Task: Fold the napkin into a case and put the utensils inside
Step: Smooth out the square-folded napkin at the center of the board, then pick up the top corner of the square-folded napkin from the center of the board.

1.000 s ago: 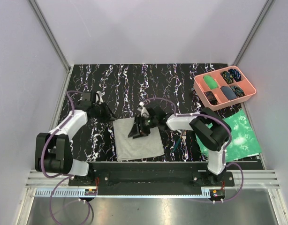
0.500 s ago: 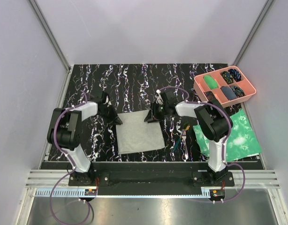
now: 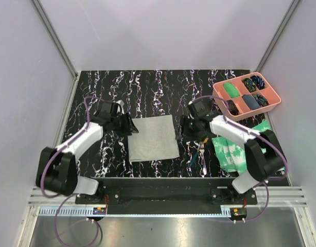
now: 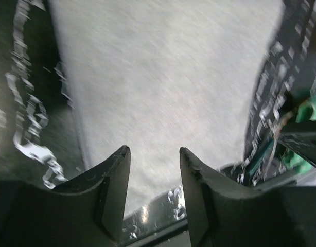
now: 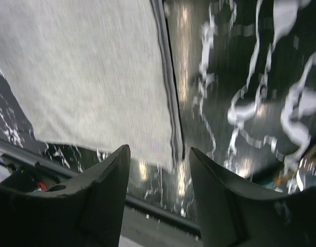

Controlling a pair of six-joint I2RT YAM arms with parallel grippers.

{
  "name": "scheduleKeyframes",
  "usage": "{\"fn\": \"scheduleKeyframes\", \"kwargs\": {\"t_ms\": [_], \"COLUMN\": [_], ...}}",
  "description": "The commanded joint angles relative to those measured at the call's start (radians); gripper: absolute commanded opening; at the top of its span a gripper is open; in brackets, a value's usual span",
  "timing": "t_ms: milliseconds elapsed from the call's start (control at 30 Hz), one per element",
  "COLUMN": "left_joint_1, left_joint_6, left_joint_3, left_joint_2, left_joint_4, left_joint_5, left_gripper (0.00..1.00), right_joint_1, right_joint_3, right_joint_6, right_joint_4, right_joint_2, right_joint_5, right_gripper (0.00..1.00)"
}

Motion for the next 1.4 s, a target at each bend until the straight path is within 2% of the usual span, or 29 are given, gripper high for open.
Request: {"fn": "scheduleKeyframes", "kwargs": {"t_ms": [0,67,233,500,1100,1367], "left_joint_1": [-0.097,-0.137,-0.174,-0.224,-0.233,-0.233], "left_joint_6": [-0.030,-0.053,-0.094,-0.123,-0.133,-0.136], "left_joint_3": [-0.096,-0.145,-0.210,-0.228,-0.261,-0.273], "left_joint_2": [-0.143,-0.204,-0.308,-0.293,-0.299,-0.312], "left_joint_4": [0.009,0.006,-0.003,-0.004,0.005,0.005], "left_joint_5": [-0.039,-0.057,-0.102,-0.088,-0.080,-0.083], "left_gripper": [0.44,0.43,0.43,0.35,0.35,0.36], "right_joint_1": [0.066,0.103,0.133,0.147,0.146,0.147], "right_joint_3": [-0.103,-0.130,-0.169,-0.172,-0.152,-0.147], "right_joint_6": [0.109,0.126,0.145,0.143,0.129,0.128], "right_joint_4": [-0.078,-0.070,-0.021,-0.002,0.025,0.038], "right_joint_2": [-0.127,-0.148,-0.120,-0.108,-0.054,-0.045], "right_joint_5": [0.066,0.083,0.061,0.080,0.037,0.017], "right_gripper": [0.56,0.46,0.38,0.29,0.30,0.21]}}
